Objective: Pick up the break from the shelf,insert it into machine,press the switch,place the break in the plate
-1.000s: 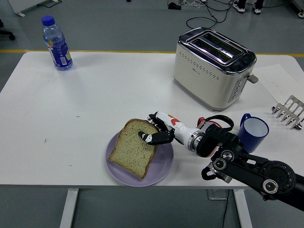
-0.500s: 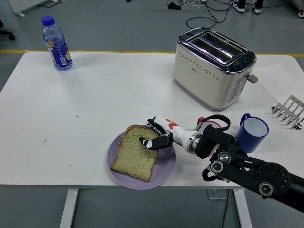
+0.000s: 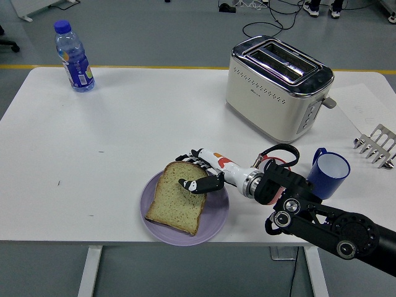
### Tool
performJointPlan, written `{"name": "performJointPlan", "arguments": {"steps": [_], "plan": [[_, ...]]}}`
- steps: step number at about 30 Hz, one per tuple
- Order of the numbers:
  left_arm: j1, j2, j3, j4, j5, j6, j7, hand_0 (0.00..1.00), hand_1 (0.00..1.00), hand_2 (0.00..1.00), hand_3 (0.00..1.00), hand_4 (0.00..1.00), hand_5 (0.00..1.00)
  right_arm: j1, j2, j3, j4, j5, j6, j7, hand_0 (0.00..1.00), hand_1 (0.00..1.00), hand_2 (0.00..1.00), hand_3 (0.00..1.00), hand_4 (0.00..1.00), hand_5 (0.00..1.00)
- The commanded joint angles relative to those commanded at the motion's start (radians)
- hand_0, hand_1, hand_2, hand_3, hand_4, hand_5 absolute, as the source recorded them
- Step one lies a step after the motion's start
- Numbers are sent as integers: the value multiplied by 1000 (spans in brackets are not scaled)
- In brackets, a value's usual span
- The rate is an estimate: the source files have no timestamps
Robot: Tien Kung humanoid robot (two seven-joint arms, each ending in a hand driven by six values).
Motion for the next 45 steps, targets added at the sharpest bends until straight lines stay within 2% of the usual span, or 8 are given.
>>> {"name": "performJointPlan", "arguments": {"steps": [7, 13, 19, 25, 28, 29, 36, 45], "plan": [[0, 0, -1, 0, 2, 0, 0, 417, 481, 516, 603, 396, 998, -17, -11, 52, 31, -34, -39, 8, 780, 777, 839, 872, 693, 202], [3, -1, -6, 0, 8, 1, 1, 417, 480, 516, 604, 396, 998, -46, -43, 168, 133, -33, -83, 54, 775, 771, 834, 857, 695, 205], [10, -3, -10, 0, 14, 0, 3, 417, 481, 516, 604, 396, 998, -104, -97, 342, 295, 165, -150, 252, 757, 736, 793, 799, 678, 207], [17, -3, -15, 0, 25, -3, 5, 416, 481, 519, 605, 395, 998, -183, -140, 550, 393, 411, -142, 412, 694, 680, 731, 738, 641, 193], [20, -4, -19, 0, 30, -2, 5, 416, 481, 519, 605, 395, 998, -212, -152, 650, 391, 530, -143, 443, 694, 680, 731, 738, 641, 193], [21, -5, -22, 0, 33, -2, 6, 416, 480, 520, 604, 394, 998, -230, -160, 684, 379, 569, -145, 452, 688, 668, 715, 689, 502, 276], [24, -8, -19, 0, 30, -2, 3, 417, 480, 520, 603, 393, 998, -351, -199, 917, 263, 862, -114, 487, 690, 674, 713, 679, 485, 319], [18, -10, -23, 0, 34, -4, 2, 417, 481, 521, 603, 393, 998, -466, -209, 1070, 111, 938, -120, 474, 689, 672, 711, 671, 490, 317]]}}
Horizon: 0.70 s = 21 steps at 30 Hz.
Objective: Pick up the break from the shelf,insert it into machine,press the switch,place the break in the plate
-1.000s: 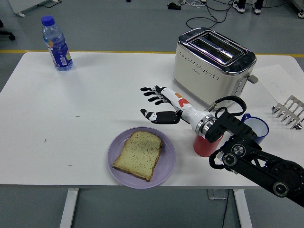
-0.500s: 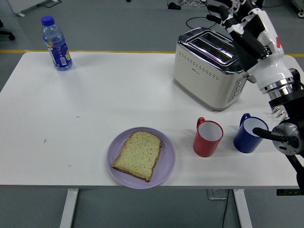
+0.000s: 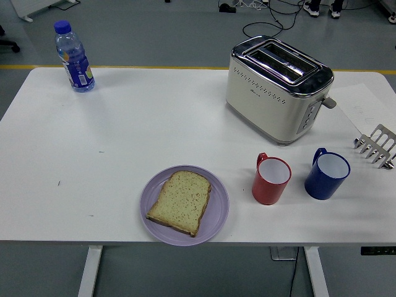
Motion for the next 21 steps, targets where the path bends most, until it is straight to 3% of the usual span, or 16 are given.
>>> {"name": "performJointPlan", "arguments": {"steps": [5, 13, 21], "plan": [[-4, 0, 2, 0, -1, 0, -1, 417, 480, 520, 602, 392, 998, -56, 7, 47, -71, 1, -21, 10, 683, 671, 709, 670, 484, 316], [-7, -2, 2, 0, 0, 1, -2, 416, 480, 521, 601, 390, 998, -127, 22, 96, -158, 13, 5, -6, 683, 669, 708, 670, 479, 312], [-7, -4, 5, 0, 2, 0, -1, 416, 480, 520, 601, 387, 998, -162, 51, 146, -194, 7, 20, -15, 683, 666, 707, 666, 475, 315]]}}
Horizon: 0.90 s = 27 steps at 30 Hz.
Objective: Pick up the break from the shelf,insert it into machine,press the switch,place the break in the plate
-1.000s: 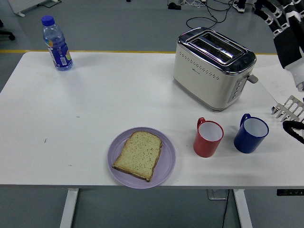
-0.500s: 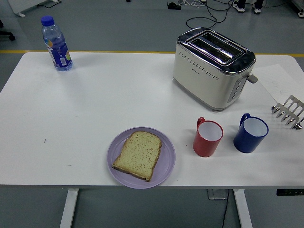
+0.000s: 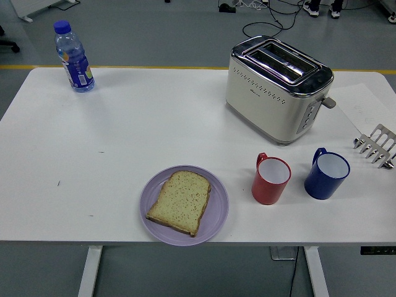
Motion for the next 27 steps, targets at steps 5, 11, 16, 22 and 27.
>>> {"name": "performJointPlan", "arguments": {"steps": [5, 11, 16, 22, 27], "plan": [[0, 0, 1, 0, 1, -1, 0, 416, 480, 520, 601, 387, 998, -7, 5, 14, 0, -3, 2, -1, 683, 666, 707, 666, 475, 315], [-2, 1, 1, 0, 2, -1, 0, 416, 480, 519, 600, 385, 998, -7, 11, 19, 0, -4, 3, -2, 682, 665, 706, 665, 476, 317], [-2, 0, 1, 0, 2, -1, -1, 416, 480, 519, 599, 386, 998, -6, 16, 21, -1, -2, 6, -4, 682, 665, 706, 663, 474, 319], [-2, 0, 8, 0, -4, 0, -2, 416, 479, 519, 599, 381, 998, -6, 20, 24, 3, 4, 11, -6, 682, 662, 705, 658, 474, 319], [-4, 0, 11, 0, -5, 0, -2, 415, 479, 519, 597, 376, 998, -8, 21, 27, 7, 6, 13, -8, 680, 661, 704, 655, 472, 321]]}}
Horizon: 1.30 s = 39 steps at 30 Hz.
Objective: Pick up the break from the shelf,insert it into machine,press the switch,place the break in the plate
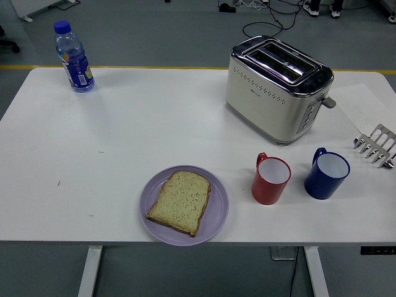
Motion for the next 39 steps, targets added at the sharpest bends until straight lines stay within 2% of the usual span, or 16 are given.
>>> {"name": "performJointPlan", "arguments": {"steps": [20, 39], "plan": [[-5, -5, -9, 0, 4, -4, -9, 415, 479, 518, 596, 370, 998, 7, -8, 11, 13, 15, 19, -4, 679, 653, 688, 637, 470, 324], [-4, -4, -18, 0, 18, -4, -5, 416, 479, 519, 595, 371, 998, 4, 2, 7, 30, 21, 26, -10, 672, 640, 678, 625, 468, 321]]}}
